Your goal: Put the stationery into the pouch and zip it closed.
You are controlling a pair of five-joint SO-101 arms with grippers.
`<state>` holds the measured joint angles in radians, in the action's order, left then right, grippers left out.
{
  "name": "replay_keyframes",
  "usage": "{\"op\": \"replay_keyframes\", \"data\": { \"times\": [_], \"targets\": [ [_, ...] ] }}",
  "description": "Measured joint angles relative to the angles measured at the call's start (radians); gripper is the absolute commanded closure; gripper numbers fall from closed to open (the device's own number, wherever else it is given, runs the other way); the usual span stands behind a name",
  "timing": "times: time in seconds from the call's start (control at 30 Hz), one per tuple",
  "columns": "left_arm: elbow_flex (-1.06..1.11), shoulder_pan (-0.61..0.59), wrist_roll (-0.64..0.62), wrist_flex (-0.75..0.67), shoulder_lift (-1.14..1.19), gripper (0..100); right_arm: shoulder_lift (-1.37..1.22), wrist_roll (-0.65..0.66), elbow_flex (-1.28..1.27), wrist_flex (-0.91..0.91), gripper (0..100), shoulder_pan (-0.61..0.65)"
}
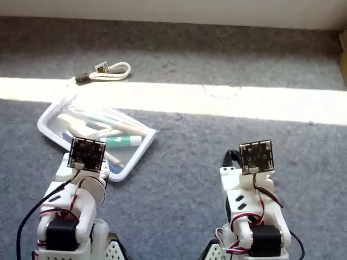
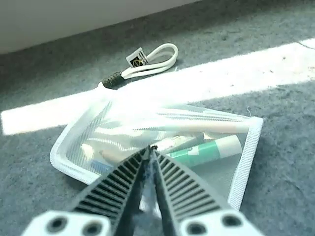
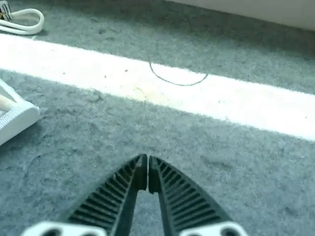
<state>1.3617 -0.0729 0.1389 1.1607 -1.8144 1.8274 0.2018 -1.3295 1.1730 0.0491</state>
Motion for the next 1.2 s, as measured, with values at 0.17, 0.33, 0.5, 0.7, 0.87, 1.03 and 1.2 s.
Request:
{"op": "replay_keyframes", "data": {
  "times": [0.17, 0.33, 0.5, 0.7, 0.87, 1.03, 1.2],
  "targets": [
    [0.118, 0.002, 0.0, 0.0, 0.005, 99, 0.0, 0.0, -0.143, 0.0, 99.3, 0.0],
    [0.255, 0.0, 0.0, -0.075, 0.005, 99, 0.0, -0.081, -0.23, 0.0, 99.3, 0.0],
    [0.311, 0.0, 0.0, -0.169, 0.008, 99, 0.0, -0.137, -0.267, 0.0, 99.3, 0.0],
    [0.311, 0.0, 0.0, -0.178, 0.006, 99, 0.0, -0.146, -0.339, -0.003, 99.3, 0.0],
    [0.311, 0.0, 0.0, -0.115, 0.006, 99, 0.0, -0.146, -0.339, -0.018, 99.3, -0.037],
    [0.311, 0.0, 0.0, 0.02, 0.006, 99, 0.0, -0.146, -0.339, -0.018, 99.3, -0.146],
    [0.311, 0.0, 0.0, 0.121, 0.006, 99, 0.0, -0.146, -0.339, 0.031, 99.3, -0.328]
  ]
}}
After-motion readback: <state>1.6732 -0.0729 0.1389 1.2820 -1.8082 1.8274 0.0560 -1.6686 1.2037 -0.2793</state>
